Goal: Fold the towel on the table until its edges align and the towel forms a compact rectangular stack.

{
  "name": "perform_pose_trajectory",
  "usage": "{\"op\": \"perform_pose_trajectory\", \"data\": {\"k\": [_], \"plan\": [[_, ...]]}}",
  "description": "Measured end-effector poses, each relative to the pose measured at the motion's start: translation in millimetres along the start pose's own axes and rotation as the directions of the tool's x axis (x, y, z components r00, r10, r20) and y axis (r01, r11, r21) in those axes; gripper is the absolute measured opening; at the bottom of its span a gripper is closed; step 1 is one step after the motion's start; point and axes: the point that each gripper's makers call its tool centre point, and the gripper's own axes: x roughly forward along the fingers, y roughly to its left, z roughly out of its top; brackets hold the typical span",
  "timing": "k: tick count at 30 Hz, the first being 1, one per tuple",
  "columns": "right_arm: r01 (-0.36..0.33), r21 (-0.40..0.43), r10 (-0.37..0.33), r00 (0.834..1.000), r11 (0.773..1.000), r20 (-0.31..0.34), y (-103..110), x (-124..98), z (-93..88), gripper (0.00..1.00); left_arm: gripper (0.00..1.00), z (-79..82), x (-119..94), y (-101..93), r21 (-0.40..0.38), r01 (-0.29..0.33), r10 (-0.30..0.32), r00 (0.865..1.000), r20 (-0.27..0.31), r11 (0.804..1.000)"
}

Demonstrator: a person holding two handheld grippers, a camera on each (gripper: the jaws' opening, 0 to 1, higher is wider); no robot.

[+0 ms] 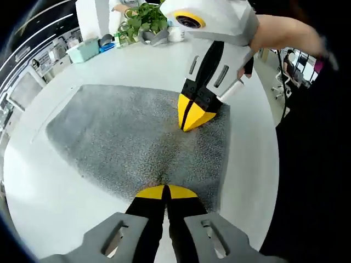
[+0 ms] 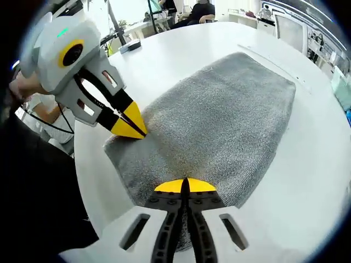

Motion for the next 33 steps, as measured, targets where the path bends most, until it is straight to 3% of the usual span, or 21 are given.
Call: {"op": "perform_pose_trajectory", "data": {"k": [4,5,6,7,9,10,12,15,23,28,33], "plan": [[0.023,-0.017,-0.023,0.999,1.0,0.041,-0.1,-0.4,0.4,0.0,0.01,0.0,0.3,-1.5,0.018,0.018,-0.018,1.0,0.023,1.0],[0.025,-0.025,-0.024,0.999,0.999,0.049,-0.1,-0.4,0.6,0.0,0.01,1.4,0.6,-2.5,0.087,0.029,-0.032,0.999,0.035,0.996],[0.033,-0.042,-0.03,0.996,0.999,0.078,-0.2,-0.7,0.7,0.0,0.01,3.0,0.3,-5.5,0.229,0.033,-0.049,0.997,0.063,0.973],[0.038,-0.04,-0.034,0.995,0.998,0.098,-0.1,-0.7,0.8,0.0,0.01,2.6,-0.2,-6.4,0.27,0.026,-0.051,0.995,0.085,0.963],[0.051,-0.091,-0.037,0.988,0.995,0.151,-0.4,-1.1,1.6,0.0,0.01,1.0,-0.8,-5.1,0.157,0.012,-0.029,0.994,0.106,0.988],[0.061,-0.081,-0.047,0.985,0.995,0.164,0.3,-1.7,0.4,0.0,0.01,1.4,-0.8,-6.3,0.213,-0.005,-0.017,0.994,0.103,0.977],[0.087,-0.152,-0.057,0.979,0.985,0.194,0.4,-1.5,2.4,0.0,0.01,2.2,-0.2,-7.4,0.302,-0.037,0.01,0.996,0.091,0.952],[0.119,-0.161,-0.082,0.971,0.98,0.223,2.6,-1.7,1.8,0.0,0.01,2.3,-0.2,-9.0,0.281,-0.06,0.035,0.995,0.094,0.958],[0.162,-0.192,-0.101,0.951,0.968,0.293,3.4,-2.2,3.0,0.0,0.01,2.4,-1.1,-9.9,0.347,-0.128,0.09,0.988,0.122,0.929],[0.227,-0.327,-0.122,0.942,0.918,0.312,6.8,-2.1,6.3,0.0,0.01,2.8,-1.5,-9.6,0.359,-0.14,0.108,0.988,0.109,0.923],[0.191,-0.316,-0.088,0.946,0.929,0.312,4.4,-3.5,6.2,0.0,0.01,2.7,-1.9,-8.9,0.341,-0.154,0.118,0.985,0.123,0.927]]}}
